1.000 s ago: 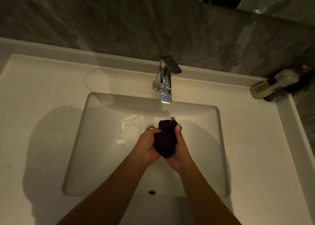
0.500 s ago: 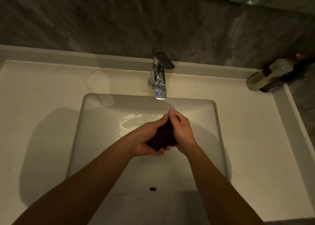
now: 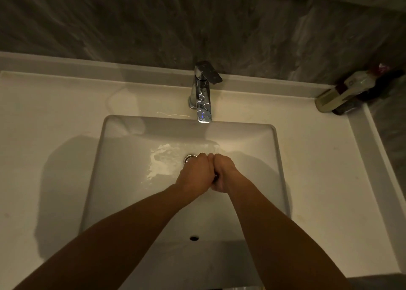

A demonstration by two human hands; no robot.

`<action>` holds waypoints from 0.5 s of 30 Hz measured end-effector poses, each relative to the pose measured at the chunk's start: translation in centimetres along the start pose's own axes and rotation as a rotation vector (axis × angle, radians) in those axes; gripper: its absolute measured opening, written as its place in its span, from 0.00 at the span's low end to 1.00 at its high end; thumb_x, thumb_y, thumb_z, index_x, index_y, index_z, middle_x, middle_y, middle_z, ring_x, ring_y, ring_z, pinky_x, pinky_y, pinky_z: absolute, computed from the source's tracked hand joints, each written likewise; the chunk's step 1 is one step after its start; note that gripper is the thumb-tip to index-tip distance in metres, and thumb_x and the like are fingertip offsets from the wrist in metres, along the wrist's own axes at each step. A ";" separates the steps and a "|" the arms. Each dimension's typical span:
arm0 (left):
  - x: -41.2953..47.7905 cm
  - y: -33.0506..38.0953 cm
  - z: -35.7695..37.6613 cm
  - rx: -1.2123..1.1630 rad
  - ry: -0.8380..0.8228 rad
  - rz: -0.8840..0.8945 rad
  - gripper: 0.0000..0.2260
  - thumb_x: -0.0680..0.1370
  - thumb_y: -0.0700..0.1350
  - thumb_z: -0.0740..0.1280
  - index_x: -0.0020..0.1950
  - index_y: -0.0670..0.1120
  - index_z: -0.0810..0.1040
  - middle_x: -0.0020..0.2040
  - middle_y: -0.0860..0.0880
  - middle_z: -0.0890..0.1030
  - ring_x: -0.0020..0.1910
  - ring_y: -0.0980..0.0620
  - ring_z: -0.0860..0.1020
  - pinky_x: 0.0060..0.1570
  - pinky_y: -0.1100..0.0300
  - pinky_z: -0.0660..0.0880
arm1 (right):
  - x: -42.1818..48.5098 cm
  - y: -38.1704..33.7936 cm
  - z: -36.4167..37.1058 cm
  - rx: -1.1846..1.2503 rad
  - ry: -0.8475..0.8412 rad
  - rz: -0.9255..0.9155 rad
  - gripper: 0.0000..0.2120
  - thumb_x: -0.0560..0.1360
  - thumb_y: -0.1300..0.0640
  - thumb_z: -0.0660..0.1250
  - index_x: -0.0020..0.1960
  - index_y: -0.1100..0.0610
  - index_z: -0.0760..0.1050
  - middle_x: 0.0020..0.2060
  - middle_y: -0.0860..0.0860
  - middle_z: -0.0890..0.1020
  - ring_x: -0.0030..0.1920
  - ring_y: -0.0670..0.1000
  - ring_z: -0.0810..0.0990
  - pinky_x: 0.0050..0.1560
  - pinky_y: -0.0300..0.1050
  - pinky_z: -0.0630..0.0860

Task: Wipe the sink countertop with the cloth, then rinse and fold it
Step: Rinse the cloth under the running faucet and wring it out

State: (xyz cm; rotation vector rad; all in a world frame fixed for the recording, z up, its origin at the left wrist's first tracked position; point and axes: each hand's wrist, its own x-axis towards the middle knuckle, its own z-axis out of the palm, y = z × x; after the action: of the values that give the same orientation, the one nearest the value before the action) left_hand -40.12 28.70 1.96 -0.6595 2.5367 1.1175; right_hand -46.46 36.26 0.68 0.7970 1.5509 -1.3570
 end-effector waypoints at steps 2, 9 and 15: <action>0.1 -0.7 0.2 0.133 -0.011 0.075 0.13 0.84 0.46 0.57 0.55 0.39 0.77 0.52 0.38 0.81 0.48 0.37 0.81 0.48 0.45 0.80 | 0.5 0.8 -0.3 -0.068 -0.032 0.065 0.10 0.82 0.57 0.57 0.46 0.57 0.75 0.40 0.53 0.79 0.40 0.53 0.78 0.41 0.45 0.76; 0.3 -2.6 -1.3 -0.857 -0.186 -0.379 0.13 0.82 0.53 0.62 0.52 0.44 0.78 0.52 0.37 0.84 0.42 0.42 0.83 0.37 0.53 0.78 | 0.2 1.3 0.3 -0.291 0.223 -0.664 0.17 0.82 0.50 0.64 0.37 0.57 0.71 0.32 0.51 0.73 0.34 0.49 0.73 0.38 0.46 0.73; -0.1 -2.9 -4.1 -1.299 -0.586 -0.642 0.13 0.76 0.49 0.67 0.51 0.43 0.85 0.50 0.43 0.87 0.48 0.42 0.86 0.52 0.45 0.82 | -2.9 2.6 -0.7 -0.887 0.042 -1.455 0.13 0.83 0.50 0.61 0.51 0.58 0.79 0.46 0.51 0.78 0.48 0.52 0.74 0.51 0.41 0.70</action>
State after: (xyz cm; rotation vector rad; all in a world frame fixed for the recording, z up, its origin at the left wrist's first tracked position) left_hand -38.85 23.92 2.95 -1.0545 0.7733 2.1332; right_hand -43.15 37.74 2.27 -1.0812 2.5553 -1.2066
